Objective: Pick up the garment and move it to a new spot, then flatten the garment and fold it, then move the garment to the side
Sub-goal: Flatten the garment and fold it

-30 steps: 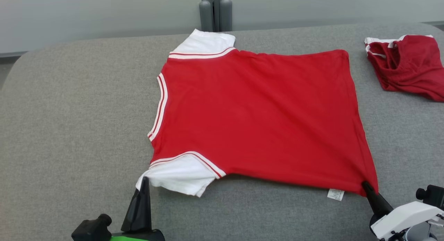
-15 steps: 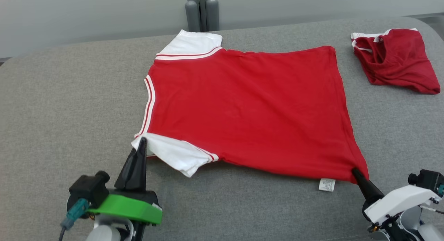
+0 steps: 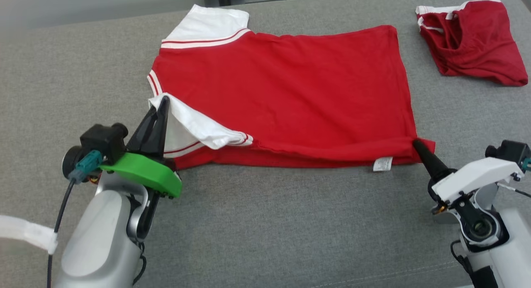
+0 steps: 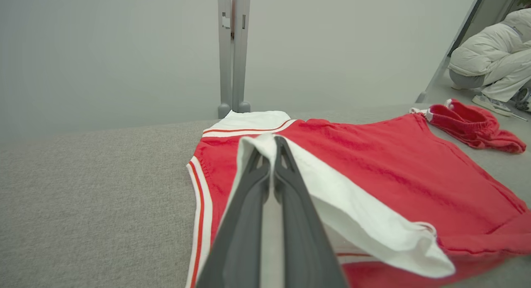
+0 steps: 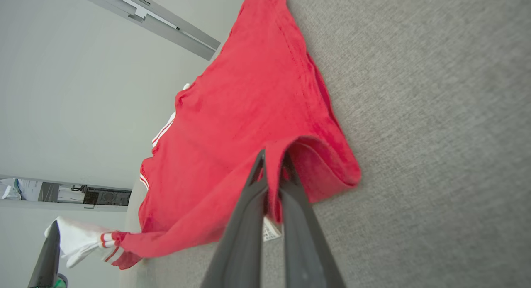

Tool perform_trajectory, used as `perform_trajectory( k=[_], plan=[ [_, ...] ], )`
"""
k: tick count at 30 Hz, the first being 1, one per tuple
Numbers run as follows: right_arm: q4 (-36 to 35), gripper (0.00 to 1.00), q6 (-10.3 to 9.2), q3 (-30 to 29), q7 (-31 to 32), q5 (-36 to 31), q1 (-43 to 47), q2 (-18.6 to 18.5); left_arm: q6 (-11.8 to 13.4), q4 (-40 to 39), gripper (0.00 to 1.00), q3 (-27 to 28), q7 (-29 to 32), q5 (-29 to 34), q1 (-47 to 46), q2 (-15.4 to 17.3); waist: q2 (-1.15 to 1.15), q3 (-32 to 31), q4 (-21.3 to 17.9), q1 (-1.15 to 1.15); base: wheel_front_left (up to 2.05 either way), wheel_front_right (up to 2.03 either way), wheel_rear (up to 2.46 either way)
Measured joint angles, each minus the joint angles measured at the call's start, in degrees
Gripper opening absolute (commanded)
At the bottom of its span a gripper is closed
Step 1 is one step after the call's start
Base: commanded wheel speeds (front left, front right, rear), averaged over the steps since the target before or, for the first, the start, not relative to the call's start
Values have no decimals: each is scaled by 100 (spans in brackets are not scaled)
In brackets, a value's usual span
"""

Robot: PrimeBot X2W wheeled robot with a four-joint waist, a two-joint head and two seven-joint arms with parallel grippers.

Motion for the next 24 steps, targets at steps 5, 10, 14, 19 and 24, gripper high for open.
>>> perform_trajectory(
  k=[5,10,14,19,24],
  plan=[
    [360,0,0,-140,97,-311,-534,113,-23,739,0,-279,11,0,-634,7,0,192,-45,0,0,0,0],
    [543,100,0,-43,-38,-702,-870,166,-29,1537,89,-348,-224,-181,-1107,-119,0,302,-79,0,0,0,0],
    [304,100,0,311,-452,-1043,-837,7,-30,1852,100,-380,-422,-235,-1240,-244,0,291,-66,0,0,0,0],
    [-16,100,0,651,-1054,-1392,-366,-346,-31,1617,100,-10,-491,-349,-959,-267,0,183,-12,0,0,0,0],
    [-149,100,0,795,-1455,-1684,70,-582,-31,1265,100,308,-495,-227,-75,-212,0,79,45,0,0,0,0]
  ],
)
